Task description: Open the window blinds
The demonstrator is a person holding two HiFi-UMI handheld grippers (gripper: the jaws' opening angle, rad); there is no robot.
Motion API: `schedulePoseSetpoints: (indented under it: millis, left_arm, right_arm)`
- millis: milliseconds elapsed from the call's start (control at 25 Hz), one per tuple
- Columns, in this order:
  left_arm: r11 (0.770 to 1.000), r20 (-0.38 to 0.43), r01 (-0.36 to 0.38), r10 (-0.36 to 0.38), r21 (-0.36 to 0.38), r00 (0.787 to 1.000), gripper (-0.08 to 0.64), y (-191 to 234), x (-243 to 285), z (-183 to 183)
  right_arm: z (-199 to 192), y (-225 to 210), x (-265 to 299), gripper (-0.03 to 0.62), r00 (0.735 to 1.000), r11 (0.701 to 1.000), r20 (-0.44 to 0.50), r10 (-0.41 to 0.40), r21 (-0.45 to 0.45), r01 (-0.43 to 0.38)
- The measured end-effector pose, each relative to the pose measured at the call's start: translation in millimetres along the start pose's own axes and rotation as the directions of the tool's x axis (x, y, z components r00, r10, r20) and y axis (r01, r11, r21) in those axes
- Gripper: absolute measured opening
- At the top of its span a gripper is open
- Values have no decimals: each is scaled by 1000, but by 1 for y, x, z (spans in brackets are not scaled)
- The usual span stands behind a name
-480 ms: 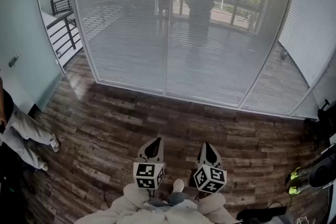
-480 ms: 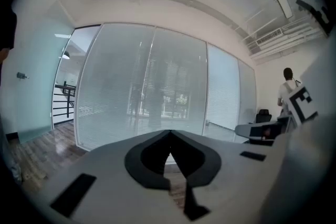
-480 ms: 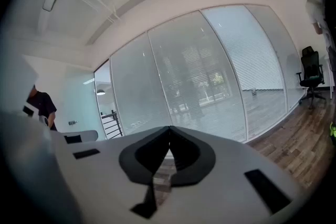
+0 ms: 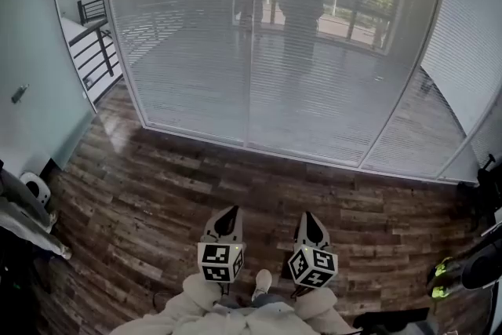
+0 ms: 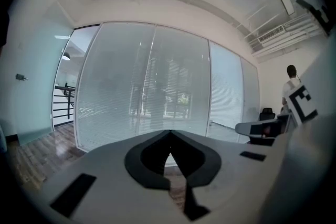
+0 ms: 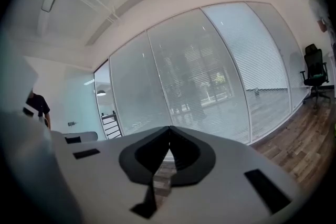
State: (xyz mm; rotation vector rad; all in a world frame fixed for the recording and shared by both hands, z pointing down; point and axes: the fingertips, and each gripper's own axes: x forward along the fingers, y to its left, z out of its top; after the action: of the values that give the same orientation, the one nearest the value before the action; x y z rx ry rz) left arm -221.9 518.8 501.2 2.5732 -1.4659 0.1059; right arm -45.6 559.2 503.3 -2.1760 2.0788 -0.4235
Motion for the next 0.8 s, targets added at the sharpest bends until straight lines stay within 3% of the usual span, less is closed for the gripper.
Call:
schedulePoseSetpoints:
  millis: [800]
  left_arm:
    - [1000, 15, -18, 18, 20, 1000, 2, 1, 189, 47]
  right_arm:
    - [62, -77, 173, 14, 1000, 1000, 19, 13, 17, -13]
